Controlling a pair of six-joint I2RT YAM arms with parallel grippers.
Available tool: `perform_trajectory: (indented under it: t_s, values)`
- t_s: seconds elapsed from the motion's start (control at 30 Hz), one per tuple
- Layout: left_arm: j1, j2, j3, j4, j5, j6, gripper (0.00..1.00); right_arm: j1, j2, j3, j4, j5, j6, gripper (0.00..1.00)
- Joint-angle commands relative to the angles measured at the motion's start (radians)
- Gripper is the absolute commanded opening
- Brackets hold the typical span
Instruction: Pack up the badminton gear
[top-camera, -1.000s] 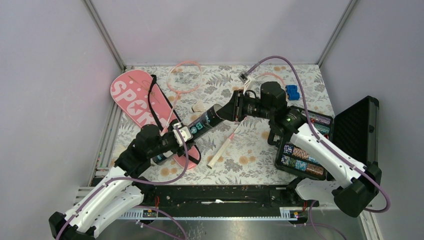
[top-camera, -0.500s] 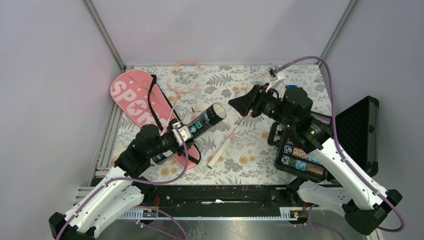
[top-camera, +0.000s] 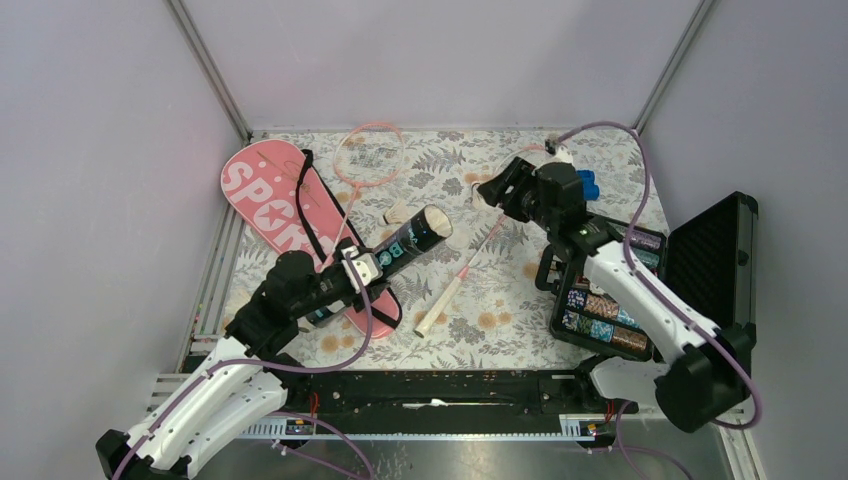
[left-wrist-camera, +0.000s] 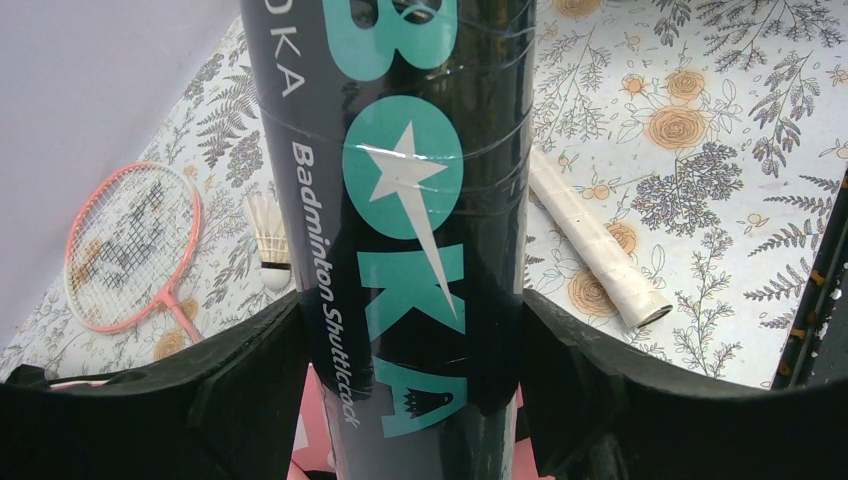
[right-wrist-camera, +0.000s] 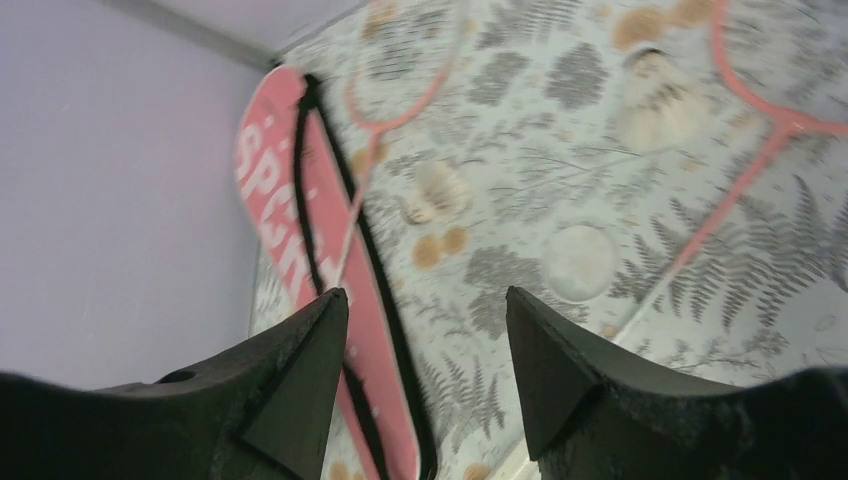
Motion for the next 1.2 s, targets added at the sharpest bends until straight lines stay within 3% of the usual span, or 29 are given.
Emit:
perform_trajectory:
  t_s: [0.0, 0.2, 0.63, 0.83, 1.0, 1.17]
  values:
    - [0.002, -0.022, 0.014, 0.099, 0.029, 0.009, 0.23, -0.075, 0.085, -0.112, 0.196, 0.110, 0.185, 0.65]
    - [0.001, -0.018, 0.014, 0.102, 0.031, 0.011, 0.23, -0.107, 0.268, -0.049, 0.225, 0.234, 0.236, 0.65]
    - [0.001, -0.002, 0.021, 0.105, 0.060, 0.002, 0.23, -0.113, 0.659, 0.113, 0.334, 0.299, 0.490, 0.63]
    - [-0.001, -0.007, 0.023, 0.105, 0.061, 0.006, 0.23, -0.113, 0.791, 0.199, 0.364, 0.283, 0.504, 0.60]
    - [0.000, -0.010, 0.019, 0.104, 0.060, 0.006, 0.23, -0.114, 0.827, 0.222, 0.387, 0.268, 0.482, 0.44]
    - [0.000, -0.008, 0.022, 0.105, 0.060, 0.008, 0.23, -0.115, 0.767, 0.193, 0.375, 0.262, 0.417, 0.17]
